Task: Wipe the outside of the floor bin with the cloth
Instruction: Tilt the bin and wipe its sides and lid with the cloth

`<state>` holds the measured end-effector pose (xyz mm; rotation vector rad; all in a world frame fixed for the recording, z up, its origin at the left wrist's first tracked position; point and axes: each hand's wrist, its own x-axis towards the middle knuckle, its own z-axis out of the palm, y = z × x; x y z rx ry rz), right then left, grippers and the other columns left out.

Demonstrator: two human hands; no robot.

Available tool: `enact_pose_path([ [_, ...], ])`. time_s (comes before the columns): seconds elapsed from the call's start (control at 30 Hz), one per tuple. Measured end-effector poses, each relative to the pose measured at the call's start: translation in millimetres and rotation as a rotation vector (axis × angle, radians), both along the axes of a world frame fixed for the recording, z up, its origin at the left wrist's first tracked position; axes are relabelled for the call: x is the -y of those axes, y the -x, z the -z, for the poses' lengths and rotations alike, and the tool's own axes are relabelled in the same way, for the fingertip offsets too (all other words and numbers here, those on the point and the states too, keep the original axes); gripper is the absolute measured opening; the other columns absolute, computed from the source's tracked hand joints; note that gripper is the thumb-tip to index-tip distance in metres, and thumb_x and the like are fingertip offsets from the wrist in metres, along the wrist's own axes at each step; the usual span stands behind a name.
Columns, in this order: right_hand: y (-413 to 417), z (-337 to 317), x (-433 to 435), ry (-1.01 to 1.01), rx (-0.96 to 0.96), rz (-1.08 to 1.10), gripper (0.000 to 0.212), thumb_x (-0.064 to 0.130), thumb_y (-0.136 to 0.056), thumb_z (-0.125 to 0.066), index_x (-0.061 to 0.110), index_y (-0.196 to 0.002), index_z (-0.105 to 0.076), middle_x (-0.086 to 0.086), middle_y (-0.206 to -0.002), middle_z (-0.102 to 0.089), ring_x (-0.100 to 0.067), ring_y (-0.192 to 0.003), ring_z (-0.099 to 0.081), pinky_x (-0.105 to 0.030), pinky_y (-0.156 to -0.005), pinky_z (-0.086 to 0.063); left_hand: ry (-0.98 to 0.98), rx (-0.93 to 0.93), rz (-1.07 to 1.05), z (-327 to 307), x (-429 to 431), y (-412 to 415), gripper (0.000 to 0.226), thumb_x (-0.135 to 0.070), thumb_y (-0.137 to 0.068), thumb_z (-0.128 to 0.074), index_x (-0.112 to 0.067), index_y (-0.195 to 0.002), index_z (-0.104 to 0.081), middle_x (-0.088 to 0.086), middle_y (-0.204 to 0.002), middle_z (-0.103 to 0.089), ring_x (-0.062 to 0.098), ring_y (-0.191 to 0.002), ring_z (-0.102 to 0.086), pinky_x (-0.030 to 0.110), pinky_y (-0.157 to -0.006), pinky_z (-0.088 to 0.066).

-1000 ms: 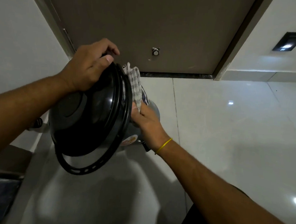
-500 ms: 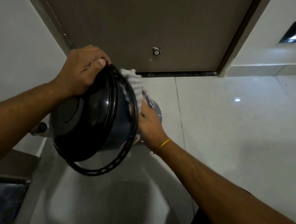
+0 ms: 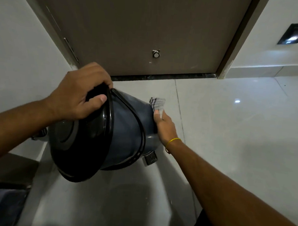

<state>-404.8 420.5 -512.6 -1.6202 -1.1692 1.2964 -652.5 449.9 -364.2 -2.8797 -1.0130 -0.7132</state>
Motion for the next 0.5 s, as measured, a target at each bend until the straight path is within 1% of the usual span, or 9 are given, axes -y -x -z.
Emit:
enact_pose_path([
  [0.07, 7.9, -17.3, 4.9, -0.157, -0.013, -0.078, 0.045, 0.039, -0.112, -0.047, 0.028, -0.155, -0.056, 0.009, -0.160, -0.058, -0.013, -0.153, -0.048, -0.036, -0.131, -0.033, -0.009, -0.038, 0.079, -1.7, -1.0, -6.7, 0.046, -0.028, -0.094, -0.047, 0.010, -0.100, -0.072, 0.024, -0.099, -0.071, 0.043, -0.093, -0.068, 0.056, -0.084, -0.055],
  [0.13, 16.5, -37.2, 9.9, -0.307, -0.009, -0.171, 0.050, 0.044, -0.108, -0.048, 0.028, -0.155, -0.056, 0.013, -0.159, -0.058, -0.003, -0.150, -0.047, -0.028, -0.130, -0.034, -0.028, -0.084, 0.164, -2.4, -2.0, -10.8, 0.044, -0.027, -0.092, -0.049, 0.009, -0.099, -0.073, 0.024, -0.099, -0.071, 0.045, -0.093, -0.068, 0.058, -0.084, -0.055],
  [0.17, 20.1, -45.2, 12.1, -0.366, -0.010, -0.218, 0.052, 0.045, -0.107, -0.047, 0.028, -0.155, -0.055, 0.013, -0.159, -0.058, -0.003, -0.149, -0.048, -0.027, -0.129, -0.035, -0.036, -0.111, 0.205, -2.6, -1.7, -12.9, 0.044, -0.027, -0.091, -0.050, 0.009, -0.100, -0.074, 0.025, -0.100, -0.071, 0.045, -0.095, -0.068, 0.057, -0.087, -0.055],
  [0.2, 23.1, -50.5, 13.9, -0.415, -0.026, -0.268, 0.053, 0.043, -0.108, -0.046, 0.025, -0.157, -0.053, 0.008, -0.160, -0.058, -0.007, -0.151, -0.049, -0.030, -0.130, -0.036, -0.040, -0.138, 0.246, -2.9, -1.2, -15.3, 0.044, -0.027, -0.090, -0.052, 0.009, -0.100, -0.074, 0.026, -0.102, -0.071, 0.045, -0.096, -0.069, 0.056, -0.089, -0.056],
  [0.27, 24.5, -54.0, 15.4, -0.499, -0.066, -0.352, 0.051, 0.031, -0.111, -0.046, 0.015, -0.160, -0.048, -0.004, -0.163, -0.055, -0.017, -0.154, -0.048, -0.043, -0.131, -0.036, -0.027, -0.176, 0.331, -3.3, 0.2, -20.9, 0.045, -0.029, -0.088, -0.057, 0.010, -0.102, -0.076, 0.027, -0.105, -0.071, 0.046, -0.098, -0.069, 0.054, -0.092, -0.057],
  [0.3, 22.8, -52.8, 15.9, -0.529, -0.060, -0.367, 0.050, 0.027, -0.112, -0.046, 0.012, -0.160, -0.047, -0.006, -0.163, -0.055, -0.019, -0.154, -0.049, -0.044, -0.131, -0.037, -0.017, -0.183, 0.367, -3.9, 1.2, -23.5, 0.046, -0.030, -0.089, -0.058, 0.010, -0.102, -0.076, 0.028, -0.106, -0.071, 0.046, -0.098, -0.070, 0.054, -0.092, -0.058],
  [0.37, 18.6, -43.8, 17.0, -0.540, -0.023, -0.309, 0.048, 0.026, -0.112, -0.048, 0.012, -0.158, -0.051, -0.006, -0.160, -0.058, -0.017, -0.150, -0.053, -0.037, -0.128, -0.040, 0.000, -0.179, 0.410, -4.5, 2.3, -27.5, 0.051, -0.037, -0.098, -0.056, 0.010, -0.103, -0.077, 0.028, -0.107, -0.072, 0.046, -0.098, -0.070, 0.053, -0.092, -0.058],
  [0.43, 13.3, -32.4, 17.0, -0.431, -0.012, -0.165, 0.045, 0.037, -0.111, -0.048, 0.020, -0.151, -0.060, 0.001, -0.153, -0.066, -0.012, -0.143, -0.059, -0.033, -0.123, -0.044, 0.009, -0.186, 0.416, -5.2, 3.8, -31.8, 0.061, -0.045, -0.107, -0.048, 0.008, -0.104, -0.078, 0.027, -0.110, -0.072, 0.045, -0.101, -0.071, 0.053, -0.095, -0.057],
  [0.5, 3.7, -18.2, 11.8, -0.238, -0.020, -0.036, 0.041, 0.044, -0.109, -0.048, 0.026, -0.141, -0.067, 0.003, -0.145, -0.071, -0.016, -0.139, -0.063, -0.042, -0.121, -0.047, -0.010, -0.207, 0.412, -5.0, 5.4, -37.1, 0.053, -0.040, -0.099, -0.057, 0.008, -0.105, -0.079, 0.025, -0.109, -0.073, 0.044, -0.102, -0.072, 0.056, -0.096, -0.057],
])
